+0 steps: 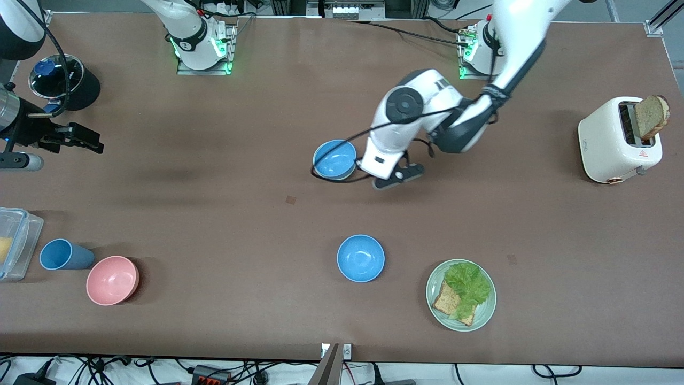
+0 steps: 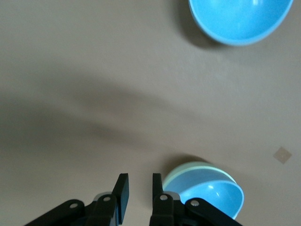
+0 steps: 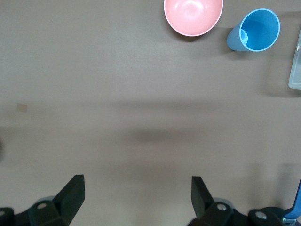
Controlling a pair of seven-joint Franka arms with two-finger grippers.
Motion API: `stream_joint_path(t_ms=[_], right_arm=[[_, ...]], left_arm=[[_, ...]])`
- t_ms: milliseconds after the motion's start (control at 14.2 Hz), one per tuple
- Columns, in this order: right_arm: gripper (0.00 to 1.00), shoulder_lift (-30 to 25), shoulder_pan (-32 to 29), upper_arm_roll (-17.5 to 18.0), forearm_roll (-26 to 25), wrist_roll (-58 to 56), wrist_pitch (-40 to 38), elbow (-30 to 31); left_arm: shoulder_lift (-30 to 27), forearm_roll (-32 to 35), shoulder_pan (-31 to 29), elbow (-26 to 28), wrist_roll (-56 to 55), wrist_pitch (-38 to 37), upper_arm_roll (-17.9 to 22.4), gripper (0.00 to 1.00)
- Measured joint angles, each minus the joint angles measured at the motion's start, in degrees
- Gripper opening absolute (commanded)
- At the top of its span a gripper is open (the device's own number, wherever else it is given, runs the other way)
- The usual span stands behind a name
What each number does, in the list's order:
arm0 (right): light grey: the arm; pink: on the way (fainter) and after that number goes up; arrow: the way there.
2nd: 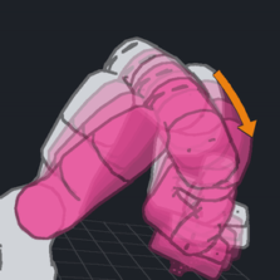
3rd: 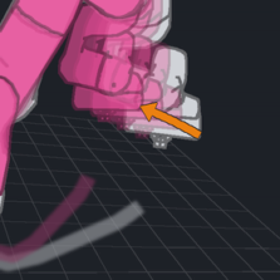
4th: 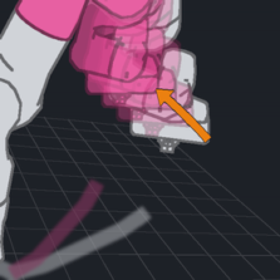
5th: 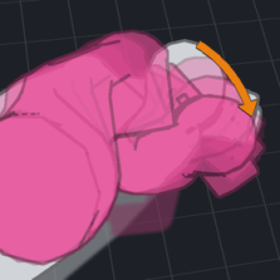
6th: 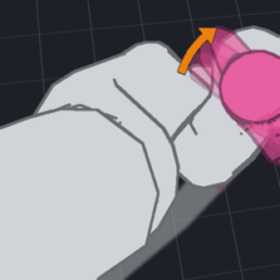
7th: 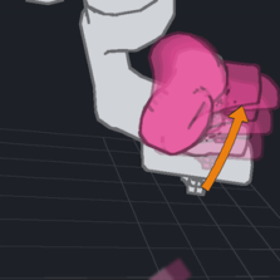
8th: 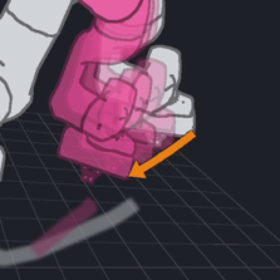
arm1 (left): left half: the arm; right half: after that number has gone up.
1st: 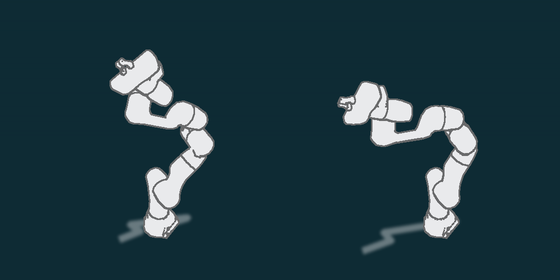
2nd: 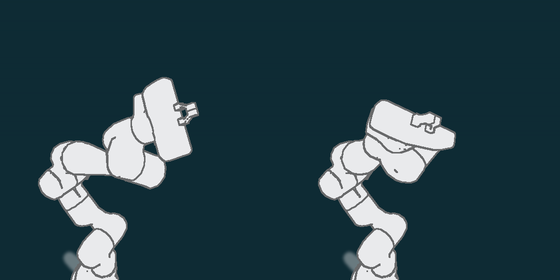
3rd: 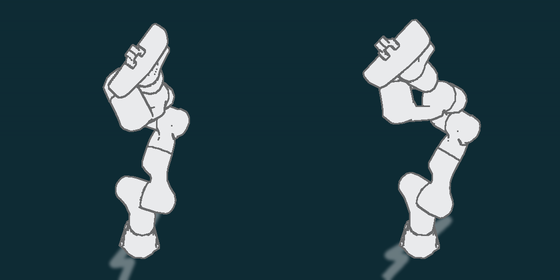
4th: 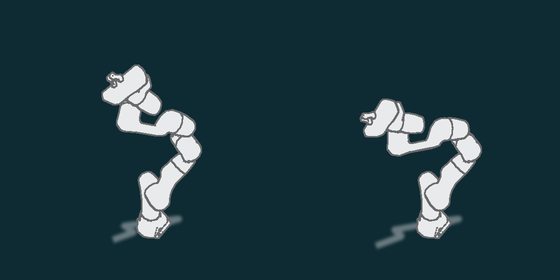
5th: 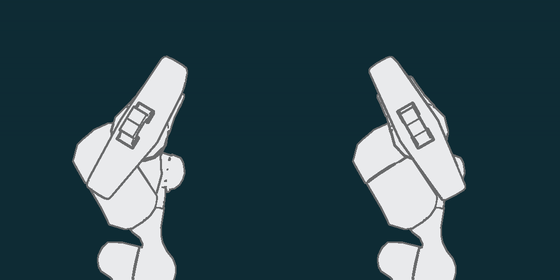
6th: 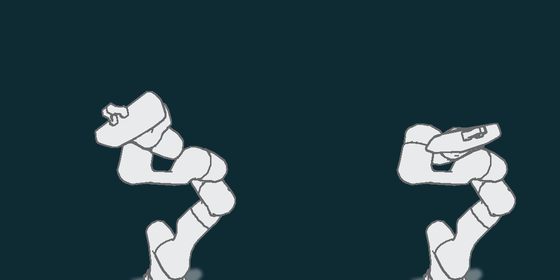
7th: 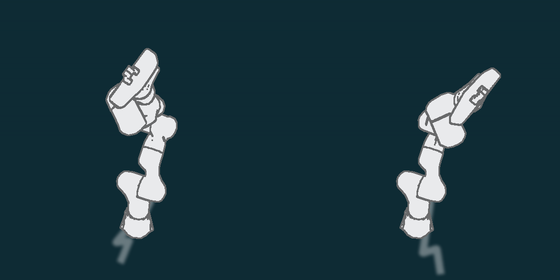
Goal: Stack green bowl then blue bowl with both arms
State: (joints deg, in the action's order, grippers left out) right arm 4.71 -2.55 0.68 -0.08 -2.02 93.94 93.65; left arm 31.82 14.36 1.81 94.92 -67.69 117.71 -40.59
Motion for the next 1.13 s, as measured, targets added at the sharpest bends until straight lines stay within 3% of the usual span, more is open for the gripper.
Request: stream_joint_path(t_ms=[71, 283, 565, 848, 1130], right_arm=[[1.00, 0.0, 0.0, -0.2, 0.0, 0.0, 0.0, 0.0], [1.00, -0.3, 0.0, -0.7, 0.0, 0.0, 0.0, 0.0], [1.00, -0.7, 0.0, -0.7, 0.0, 0.0, 0.0, 0.0], [1.00, -0.8, 0.0, -0.8, 0.0, 0.0, 0.3, 0.0], [1.00, -0.8, 0.0, -0.9, 0.0, 0.0, 0.6, -0.1]], left_arm=[[-0.1, 0.0, -1.6, -1.2, 2.1, -1.5, -0.2, 0.31], [0.0, -0.2, -8.2, -3.0, 12.0, -5.1, -1.7, 0.50], [-0.1, -1.1, -20.8, -4.9, 27.0, -12.0, -6.5, 1.00], [-0.1, -1.2, -29.5, -5.1, 38.2, -14.7, -9.6, 1.00], [-2.9, -1.2, -35.1, -6.6, 52.1, -22.3, -11.2, 1.00]])
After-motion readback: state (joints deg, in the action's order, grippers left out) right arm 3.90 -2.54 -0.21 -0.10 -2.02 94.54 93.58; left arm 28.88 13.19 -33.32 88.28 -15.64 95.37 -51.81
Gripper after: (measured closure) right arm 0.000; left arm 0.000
